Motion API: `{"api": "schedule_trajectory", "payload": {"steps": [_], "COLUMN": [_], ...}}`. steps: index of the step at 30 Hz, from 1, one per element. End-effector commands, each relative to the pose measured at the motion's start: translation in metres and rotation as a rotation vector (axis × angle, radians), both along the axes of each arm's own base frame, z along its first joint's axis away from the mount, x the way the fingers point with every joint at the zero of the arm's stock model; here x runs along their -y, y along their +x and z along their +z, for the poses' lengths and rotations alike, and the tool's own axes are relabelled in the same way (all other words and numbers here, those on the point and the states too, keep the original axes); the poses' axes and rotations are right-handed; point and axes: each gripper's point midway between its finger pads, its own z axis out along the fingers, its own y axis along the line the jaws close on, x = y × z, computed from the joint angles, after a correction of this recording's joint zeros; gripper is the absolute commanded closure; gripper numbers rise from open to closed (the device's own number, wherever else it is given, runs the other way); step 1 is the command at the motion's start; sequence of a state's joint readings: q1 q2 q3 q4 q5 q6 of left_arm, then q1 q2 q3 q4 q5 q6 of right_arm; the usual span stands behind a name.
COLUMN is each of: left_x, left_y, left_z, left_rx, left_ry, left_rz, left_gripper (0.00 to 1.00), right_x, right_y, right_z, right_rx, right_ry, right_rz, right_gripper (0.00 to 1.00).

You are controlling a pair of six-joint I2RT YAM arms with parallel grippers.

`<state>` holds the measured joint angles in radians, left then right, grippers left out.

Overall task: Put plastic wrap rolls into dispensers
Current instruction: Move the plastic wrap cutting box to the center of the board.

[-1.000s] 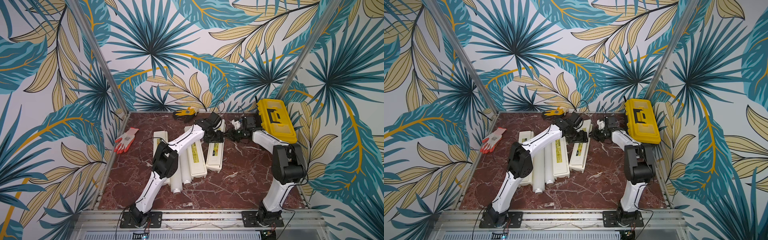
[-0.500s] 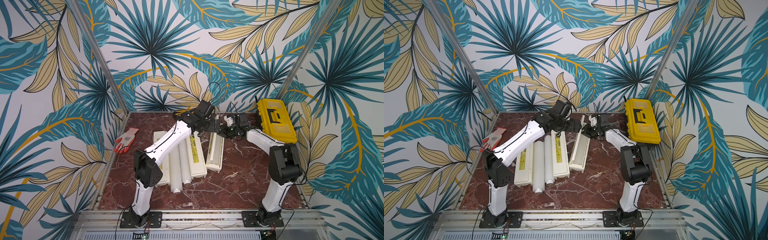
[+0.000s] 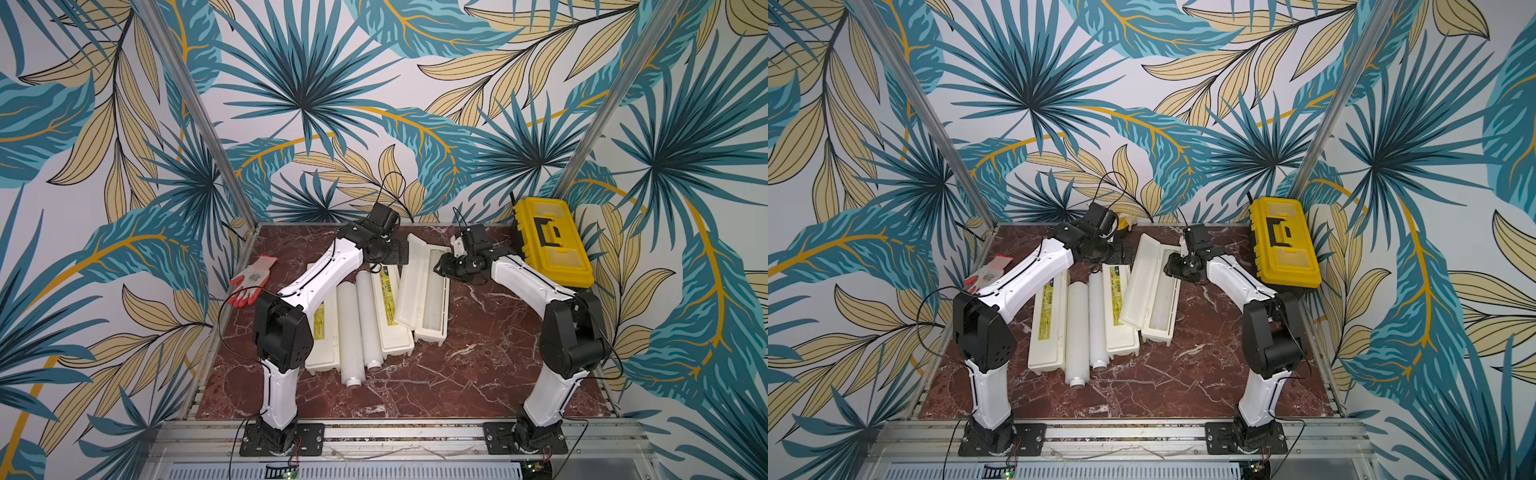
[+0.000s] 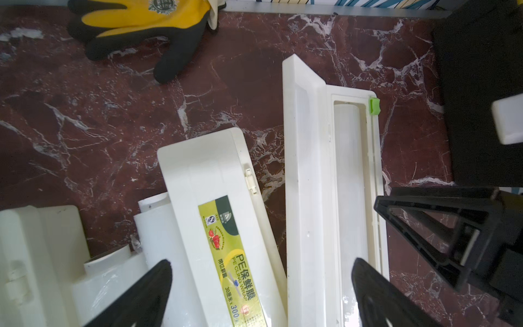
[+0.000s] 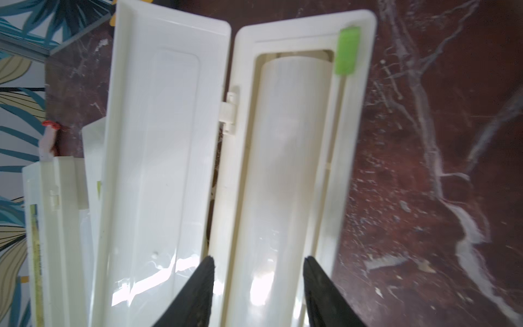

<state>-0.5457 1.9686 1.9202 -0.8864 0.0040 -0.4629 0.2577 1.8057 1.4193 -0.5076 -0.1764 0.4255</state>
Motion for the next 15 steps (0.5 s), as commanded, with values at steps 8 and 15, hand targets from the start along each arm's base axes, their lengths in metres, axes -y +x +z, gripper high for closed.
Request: {"api": "schedule_trajectory", "payload": {"steps": [8,15], "left_x": [-0.007,-0.017], "left_y": [0.004,0.006], "left_z": [-0.025,-0.024], "left_rx": [-0.05,-0.047], "left_ry": [0.011,0.016], "left_rz": [-0.017,0.003], "left_gripper": [0.01,0.01], "right_x": [0.015,0.025], "right_y": [-0.014,-0.019], "right_z": [-0.043,-0.067], "right_rx": [-0.109,-0.198], "right_ry": [-0.11,-0.206], "right_rz": [0.003,0.043], "right_gripper": [0.46,0.56]}}
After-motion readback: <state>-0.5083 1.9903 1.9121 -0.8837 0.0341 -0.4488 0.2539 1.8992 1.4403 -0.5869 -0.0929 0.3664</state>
